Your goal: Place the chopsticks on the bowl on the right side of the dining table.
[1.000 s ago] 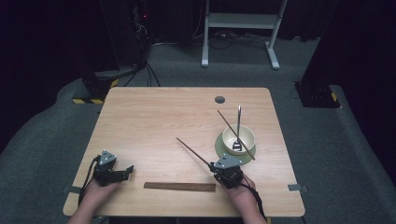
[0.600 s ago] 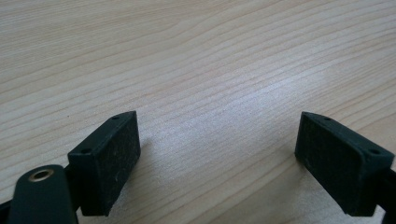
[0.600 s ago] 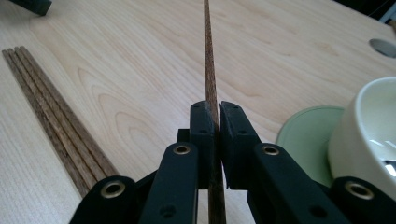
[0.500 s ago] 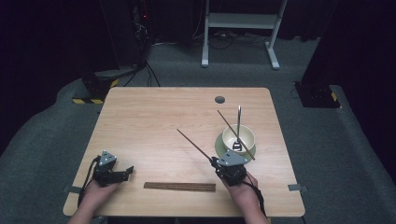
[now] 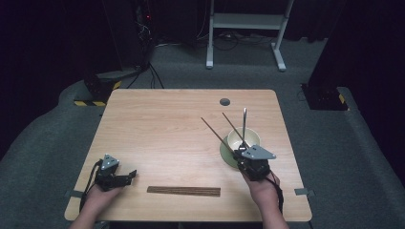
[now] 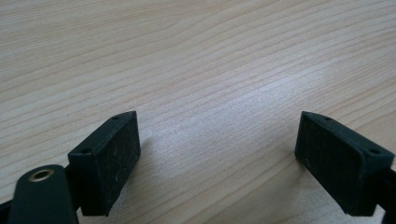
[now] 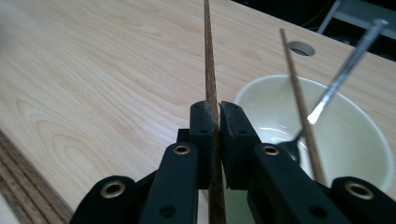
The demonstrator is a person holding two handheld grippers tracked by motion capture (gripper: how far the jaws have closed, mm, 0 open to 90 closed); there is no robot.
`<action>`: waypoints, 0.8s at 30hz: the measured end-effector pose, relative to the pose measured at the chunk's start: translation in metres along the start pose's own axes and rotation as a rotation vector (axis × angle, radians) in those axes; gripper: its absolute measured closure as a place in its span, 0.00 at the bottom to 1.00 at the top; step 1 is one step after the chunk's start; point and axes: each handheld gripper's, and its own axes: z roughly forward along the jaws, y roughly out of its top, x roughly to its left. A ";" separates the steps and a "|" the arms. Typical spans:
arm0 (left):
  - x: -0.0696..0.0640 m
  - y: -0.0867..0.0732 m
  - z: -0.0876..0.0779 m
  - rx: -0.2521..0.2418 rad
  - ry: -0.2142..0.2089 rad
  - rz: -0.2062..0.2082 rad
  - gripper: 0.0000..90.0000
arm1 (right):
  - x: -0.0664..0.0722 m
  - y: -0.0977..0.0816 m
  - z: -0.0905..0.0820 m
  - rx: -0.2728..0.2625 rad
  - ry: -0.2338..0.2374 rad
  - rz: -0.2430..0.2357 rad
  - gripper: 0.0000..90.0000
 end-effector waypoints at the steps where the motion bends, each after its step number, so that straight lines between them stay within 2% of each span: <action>1: 0.000 0.000 0.000 0.000 0.000 0.000 0.16 | -0.004 -0.001 -0.001 -0.001 -0.005 0.011 0.93; 6: 0.000 0.000 0.000 0.000 0.000 0.000 0.16 | -0.021 -0.008 -0.007 0.001 -0.039 0.059 0.93; 11: 0.000 0.000 0.000 0.000 0.001 -0.001 0.16 | -0.029 -0.011 -0.009 0.001 -0.062 0.088 0.93; 17: 0.000 0.000 0.000 0.000 0.000 0.001 0.16 | -0.030 -0.013 -0.006 0.018 -0.078 0.077 0.93; 24: 0.000 0.000 0.000 0.000 0.000 0.000 0.16 | -0.033 -0.015 -0.004 0.023 -0.088 0.089 0.93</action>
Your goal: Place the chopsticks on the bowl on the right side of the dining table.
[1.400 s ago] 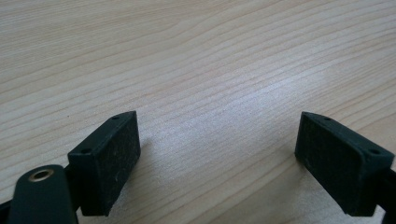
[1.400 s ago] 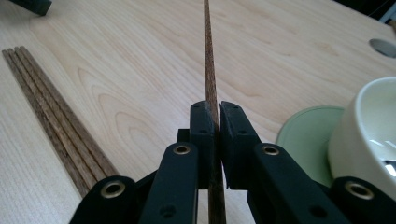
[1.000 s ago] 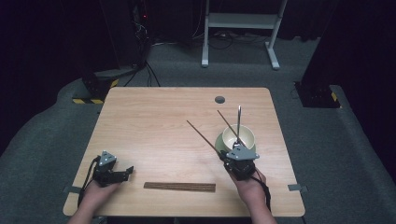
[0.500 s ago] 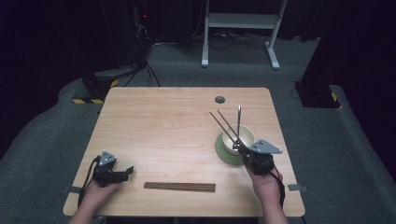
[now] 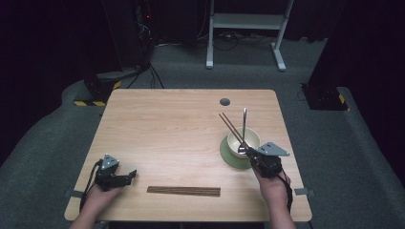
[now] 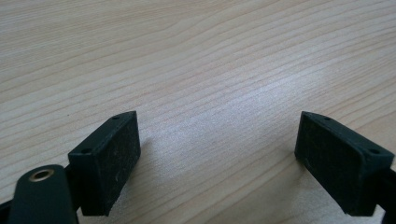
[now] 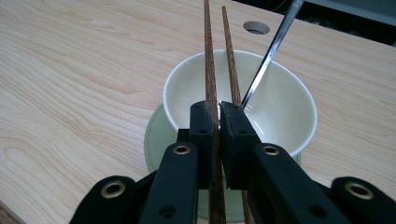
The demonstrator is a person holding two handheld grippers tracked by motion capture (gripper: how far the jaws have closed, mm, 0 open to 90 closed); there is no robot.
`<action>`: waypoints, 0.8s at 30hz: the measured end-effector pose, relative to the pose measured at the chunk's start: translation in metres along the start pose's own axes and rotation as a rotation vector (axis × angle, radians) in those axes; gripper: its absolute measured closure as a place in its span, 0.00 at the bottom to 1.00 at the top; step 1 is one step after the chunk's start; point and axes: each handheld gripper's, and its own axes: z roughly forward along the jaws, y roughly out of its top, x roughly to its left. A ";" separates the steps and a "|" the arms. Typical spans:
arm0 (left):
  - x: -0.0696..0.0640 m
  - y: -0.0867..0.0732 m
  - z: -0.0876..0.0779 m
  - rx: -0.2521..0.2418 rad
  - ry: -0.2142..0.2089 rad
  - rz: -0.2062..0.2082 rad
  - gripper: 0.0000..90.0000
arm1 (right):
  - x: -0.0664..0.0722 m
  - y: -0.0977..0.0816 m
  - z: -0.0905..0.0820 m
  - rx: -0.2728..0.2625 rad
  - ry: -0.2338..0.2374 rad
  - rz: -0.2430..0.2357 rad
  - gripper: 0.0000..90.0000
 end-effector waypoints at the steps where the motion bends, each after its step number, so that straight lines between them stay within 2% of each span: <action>1: 0.000 0.000 0.000 0.000 0.000 0.001 0.16 | -0.001 0.000 0.000 0.001 -0.003 0.000 0.93; 9: 0.000 0.000 0.000 -0.001 -0.001 0.000 0.16 | -0.003 -0.001 0.004 0.011 -0.018 0.009 0.93; 16: 0.000 0.000 0.000 -0.001 -0.002 0.001 0.16 | 0.002 0.001 0.013 0.030 -0.026 -0.017 0.93; 24: 0.000 0.000 0.000 -0.001 -0.002 0.003 0.16 | 0.004 0.004 0.018 0.046 -0.040 -0.023 0.93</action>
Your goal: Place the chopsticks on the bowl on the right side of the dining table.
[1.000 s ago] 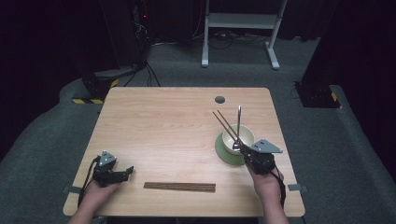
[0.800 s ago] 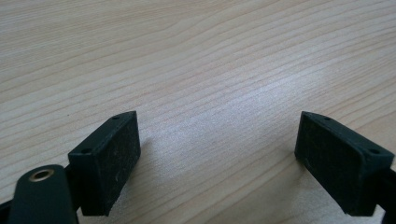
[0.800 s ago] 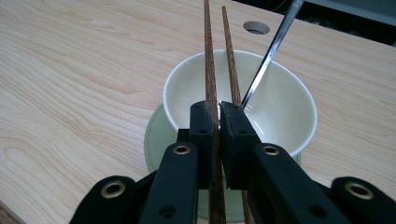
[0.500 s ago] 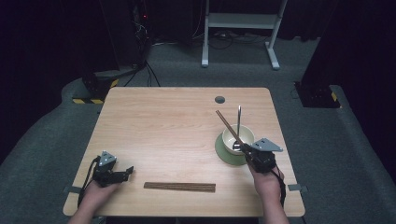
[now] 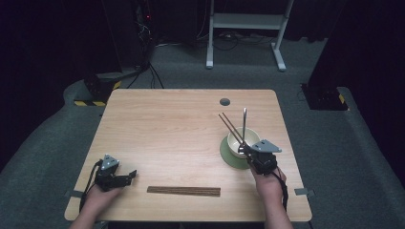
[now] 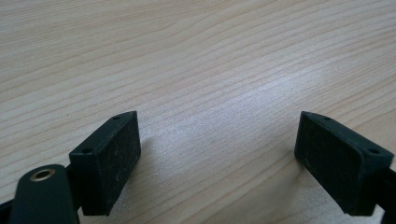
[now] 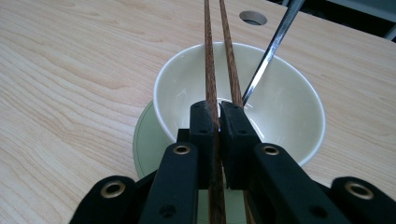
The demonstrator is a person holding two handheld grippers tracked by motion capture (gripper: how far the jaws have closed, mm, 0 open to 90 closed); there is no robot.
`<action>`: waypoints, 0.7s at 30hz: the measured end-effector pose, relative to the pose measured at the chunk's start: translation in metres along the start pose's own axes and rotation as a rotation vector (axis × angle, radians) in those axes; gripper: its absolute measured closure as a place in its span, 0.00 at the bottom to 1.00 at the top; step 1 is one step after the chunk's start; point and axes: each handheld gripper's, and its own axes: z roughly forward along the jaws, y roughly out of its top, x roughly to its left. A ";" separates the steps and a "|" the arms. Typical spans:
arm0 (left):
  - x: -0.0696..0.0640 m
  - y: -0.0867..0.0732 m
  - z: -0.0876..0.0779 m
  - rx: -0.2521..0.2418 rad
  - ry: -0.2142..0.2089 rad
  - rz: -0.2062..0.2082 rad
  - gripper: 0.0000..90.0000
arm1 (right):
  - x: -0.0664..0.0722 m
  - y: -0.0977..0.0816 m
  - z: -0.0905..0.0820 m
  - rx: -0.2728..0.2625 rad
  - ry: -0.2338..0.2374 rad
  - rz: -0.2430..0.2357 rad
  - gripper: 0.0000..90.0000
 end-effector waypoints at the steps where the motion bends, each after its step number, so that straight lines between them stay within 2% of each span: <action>1: 0.000 0.000 0.000 0.000 0.000 0.000 0.16 | 0.001 0.000 0.001 0.005 -0.003 0.001 0.93; 8: 0.000 0.000 0.000 0.000 -0.001 0.000 0.16 | 0.004 -0.001 0.004 0.023 -0.029 -0.018 0.93; 11: 0.000 0.000 0.000 0.000 -0.001 0.000 0.16 | 0.003 -0.001 0.004 0.026 -0.037 -0.009 0.93; 21: 0.000 0.000 0.000 0.000 -0.001 0.000 0.16 | 0.004 0.000 0.003 0.020 -0.030 -0.008 0.92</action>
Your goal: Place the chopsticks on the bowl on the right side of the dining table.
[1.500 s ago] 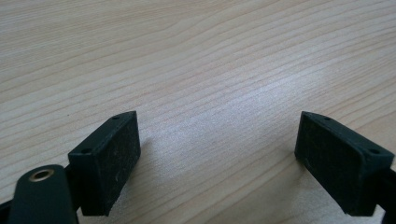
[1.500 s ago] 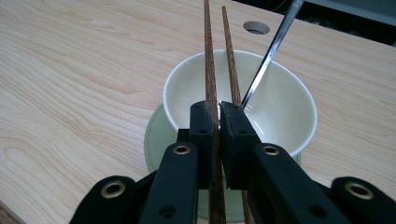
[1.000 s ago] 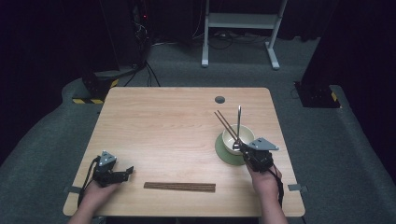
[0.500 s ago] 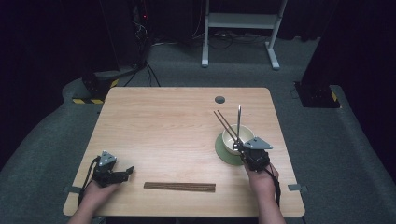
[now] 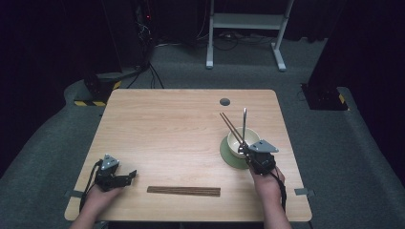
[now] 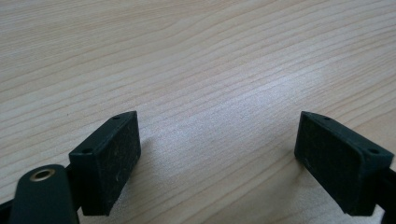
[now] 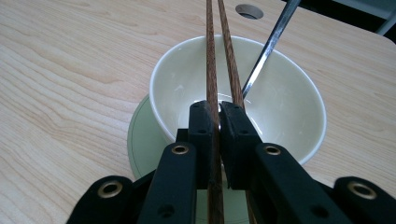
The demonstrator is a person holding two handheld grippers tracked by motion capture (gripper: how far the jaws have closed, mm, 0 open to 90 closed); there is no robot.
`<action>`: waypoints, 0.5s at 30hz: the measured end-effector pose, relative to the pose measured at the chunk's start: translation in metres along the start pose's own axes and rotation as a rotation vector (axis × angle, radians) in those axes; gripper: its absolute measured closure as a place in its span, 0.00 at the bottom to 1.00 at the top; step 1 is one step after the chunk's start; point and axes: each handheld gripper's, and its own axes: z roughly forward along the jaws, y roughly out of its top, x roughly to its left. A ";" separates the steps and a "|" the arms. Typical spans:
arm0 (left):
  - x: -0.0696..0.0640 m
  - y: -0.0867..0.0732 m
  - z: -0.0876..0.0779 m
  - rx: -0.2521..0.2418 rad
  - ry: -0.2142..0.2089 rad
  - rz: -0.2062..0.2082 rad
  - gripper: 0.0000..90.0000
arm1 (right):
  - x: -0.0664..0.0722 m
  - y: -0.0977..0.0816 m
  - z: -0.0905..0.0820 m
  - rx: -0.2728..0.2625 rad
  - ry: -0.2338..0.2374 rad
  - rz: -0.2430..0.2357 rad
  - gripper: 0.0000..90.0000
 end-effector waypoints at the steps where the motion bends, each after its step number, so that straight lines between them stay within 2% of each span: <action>1: 0.000 0.000 0.000 0.000 0.000 0.000 0.16 | -0.001 0.000 -0.001 -0.003 0.002 0.005 0.90; 6: 0.000 0.000 0.000 0.000 0.000 0.000 0.16 | -0.003 0.001 -0.003 -0.015 0.007 0.016 0.86; 8: 0.000 0.000 0.000 0.000 0.000 0.000 0.16 | -0.004 0.001 -0.004 -0.025 0.016 0.025 0.80; 11: 0.000 0.000 0.000 0.000 0.000 0.000 0.16 | -0.009 0.001 -0.006 -0.038 0.021 0.065 0.66; 15: 0.000 0.000 0.000 0.000 0.000 0.000 0.16 | -0.021 -0.004 -0.021 -0.079 0.018 0.124 0.65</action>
